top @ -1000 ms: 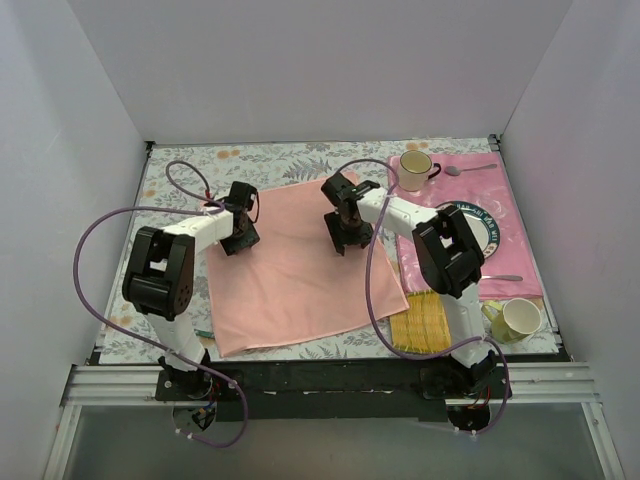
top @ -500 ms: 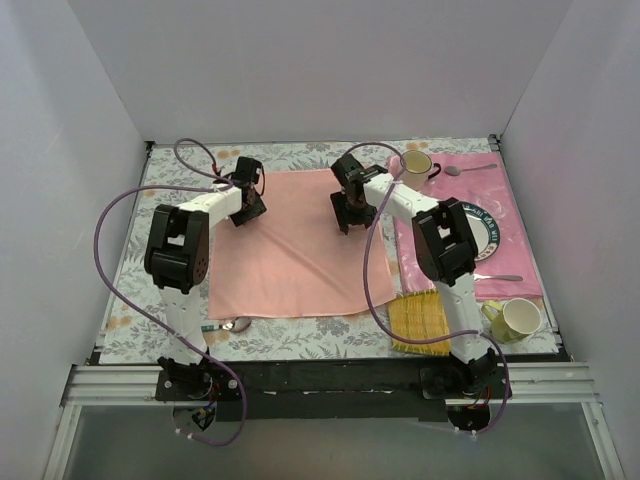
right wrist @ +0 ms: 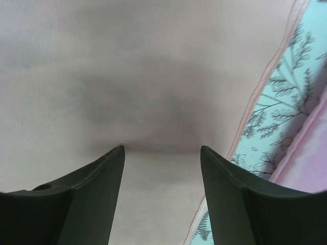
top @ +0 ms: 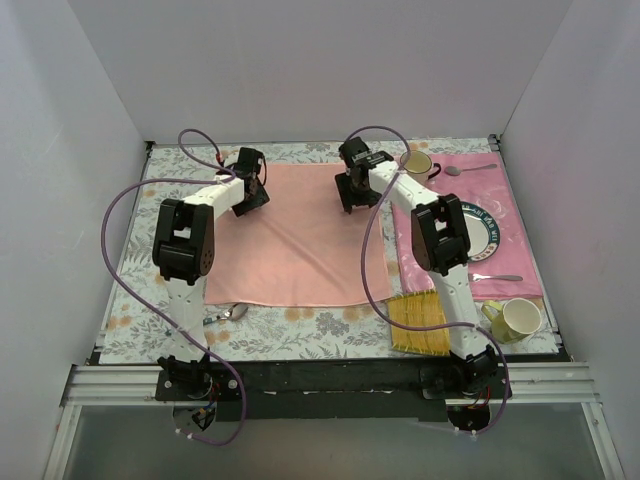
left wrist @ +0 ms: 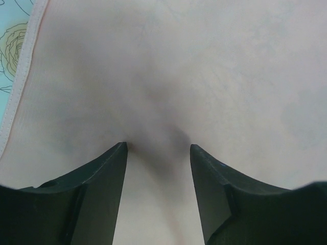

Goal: Fold the napkin, place the utensils inside, and roll it up
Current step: Flatten the napkin out

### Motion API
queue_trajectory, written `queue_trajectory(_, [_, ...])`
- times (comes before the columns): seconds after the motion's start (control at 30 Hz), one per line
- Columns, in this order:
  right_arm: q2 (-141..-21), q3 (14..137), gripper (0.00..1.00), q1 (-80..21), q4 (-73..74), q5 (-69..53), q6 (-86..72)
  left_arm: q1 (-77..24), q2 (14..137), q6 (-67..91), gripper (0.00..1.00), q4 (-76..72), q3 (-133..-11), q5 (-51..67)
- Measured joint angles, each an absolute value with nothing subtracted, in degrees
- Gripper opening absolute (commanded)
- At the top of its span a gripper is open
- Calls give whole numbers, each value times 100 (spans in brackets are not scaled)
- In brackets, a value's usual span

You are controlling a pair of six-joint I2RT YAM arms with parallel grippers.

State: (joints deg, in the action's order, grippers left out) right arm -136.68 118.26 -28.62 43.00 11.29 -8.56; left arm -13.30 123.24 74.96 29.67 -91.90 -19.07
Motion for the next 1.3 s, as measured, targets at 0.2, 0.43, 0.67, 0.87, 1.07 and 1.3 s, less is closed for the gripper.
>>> queue_trajectory(0.2, [-13712, 12534, 73, -2821, 4604, 1166, -891, -1328, 11804, 7599, 60, 3291, -8720, -1909])
queue_trajectory(0.43, [-12103, 10844, 69, -3216, 4613, 773, -1391, -1323, 9367, 7865, 50, 3640, -7400, -1951])
queue_trajectory(0.67, [-10366, 8685, 49, -3800, 4407, 408, -1638, -1155, 7699, 8123, 37, 3787, -5999, -1498])
queue_trajectory(0.87, [-9913, 7439, 45, -3667, 4117, 366, -1634, -1039, 7885, 8125, 37, 3791, -5122, -965])
queue_trajectory(1.07, [-9891, 6827, 45, -3640, 3883, 388, -1616, -987, 8125, 8250, 32, 3817, -4901, -902])
queue_trajectory(1.3, [-9795, 6270, 46, -3645, 3350, 530, -1616, -893, 8036, 8667, 32, 4252, -4434, -1079])
